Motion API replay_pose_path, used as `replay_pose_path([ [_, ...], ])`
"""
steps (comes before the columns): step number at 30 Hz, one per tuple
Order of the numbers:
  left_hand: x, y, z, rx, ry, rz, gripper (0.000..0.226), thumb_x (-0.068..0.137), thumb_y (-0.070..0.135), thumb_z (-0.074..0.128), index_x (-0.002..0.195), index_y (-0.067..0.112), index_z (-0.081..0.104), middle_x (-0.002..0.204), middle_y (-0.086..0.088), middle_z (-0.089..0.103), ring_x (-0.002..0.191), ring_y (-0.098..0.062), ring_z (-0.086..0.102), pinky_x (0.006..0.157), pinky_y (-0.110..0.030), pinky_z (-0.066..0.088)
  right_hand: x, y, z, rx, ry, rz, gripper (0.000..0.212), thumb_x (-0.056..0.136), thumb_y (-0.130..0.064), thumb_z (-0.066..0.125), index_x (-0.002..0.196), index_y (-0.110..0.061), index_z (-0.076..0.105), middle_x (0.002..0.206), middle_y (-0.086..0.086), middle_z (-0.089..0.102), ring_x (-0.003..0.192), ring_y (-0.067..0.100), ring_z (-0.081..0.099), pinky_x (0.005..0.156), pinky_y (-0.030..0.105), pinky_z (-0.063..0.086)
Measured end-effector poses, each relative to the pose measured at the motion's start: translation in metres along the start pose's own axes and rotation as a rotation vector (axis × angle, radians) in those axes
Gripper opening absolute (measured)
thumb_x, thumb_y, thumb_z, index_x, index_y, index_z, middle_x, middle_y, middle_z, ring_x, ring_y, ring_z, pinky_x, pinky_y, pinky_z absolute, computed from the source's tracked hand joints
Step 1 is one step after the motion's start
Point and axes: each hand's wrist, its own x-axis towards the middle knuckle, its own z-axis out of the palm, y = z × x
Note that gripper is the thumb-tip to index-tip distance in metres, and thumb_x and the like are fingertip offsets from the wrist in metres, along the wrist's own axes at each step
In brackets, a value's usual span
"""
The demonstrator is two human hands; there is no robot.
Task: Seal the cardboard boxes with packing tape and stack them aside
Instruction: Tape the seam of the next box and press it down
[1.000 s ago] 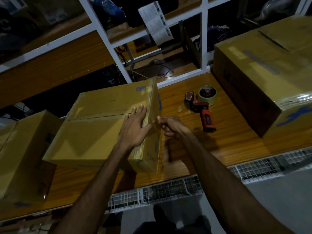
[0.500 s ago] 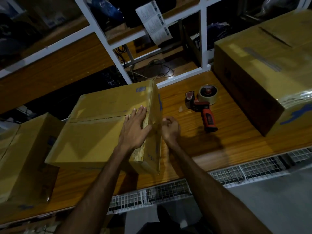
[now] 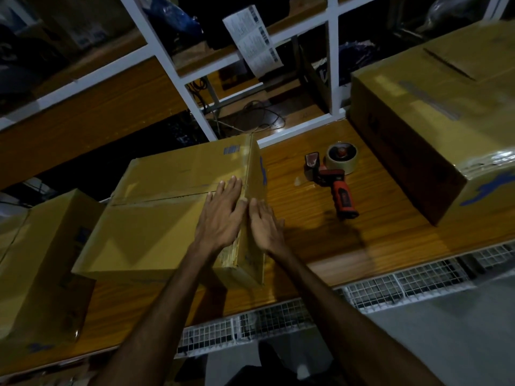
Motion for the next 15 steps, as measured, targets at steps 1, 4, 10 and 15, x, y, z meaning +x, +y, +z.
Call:
replay_pose_path([
  [1, 0.0, 0.0, 0.0, -0.015, -0.001, 0.0, 0.066, 0.105, 0.052, 0.019, 0.166, 0.028, 0.017, 0.173, 0.01, 0.009, 0.16, -0.01, 0.001, 0.131, -0.046, 0.002, -0.001, -0.011, -0.003, 0.02, 0.014, -0.007, 0.078, 0.105, -0.07, 0.003, 0.169, -0.029, 0.019, 0.178, -0.003, 0.005, 0.164, 0.016, -0.002, 0.129, 0.058, -0.01],
  [4, -0.003, -0.007, 0.001, 0.108, -0.012, 0.081, 0.067, 0.105, 0.044, 0.014, 0.167, 0.018, 0.012, 0.174, 0.002, 0.009, 0.161, -0.018, 0.001, 0.131, -0.05, 0.007, -0.005, -0.049, -0.007, 0.125, 0.074, -0.164, 0.066, 0.112, -0.058, 0.014, 0.17, -0.025, 0.016, 0.178, -0.004, 0.001, 0.163, 0.012, -0.003, 0.132, 0.048, -0.008],
  [10, -0.002, -0.029, -0.014, -0.153, -0.028, 0.047, 0.058, 0.11, 0.054, 0.019, 0.163, 0.033, 0.032, 0.169, 0.013, 0.027, 0.158, -0.002, 0.013, 0.131, -0.037, 0.009, -0.002, -0.044, 0.0, -0.225, 0.147, -0.36, 0.063, 0.114, -0.052, 0.016, 0.169, -0.02, 0.018, 0.178, -0.006, -0.002, 0.163, 0.011, -0.007, 0.132, 0.05, -0.005],
  [15, -0.004, -0.12, -0.038, 0.078, 0.015, -0.023, 0.061, 0.108, 0.052, 0.023, 0.165, 0.031, 0.025, 0.171, 0.013, 0.016, 0.161, -0.015, 0.009, 0.13, -0.047, 0.014, -0.003, -0.04, -0.004, -0.608, 0.217, -0.394, 0.07, 0.107, -0.045, 0.019, 0.168, -0.011, 0.022, 0.178, 0.005, 0.005, 0.165, 0.024, 0.0, 0.129, 0.06, -0.005],
])
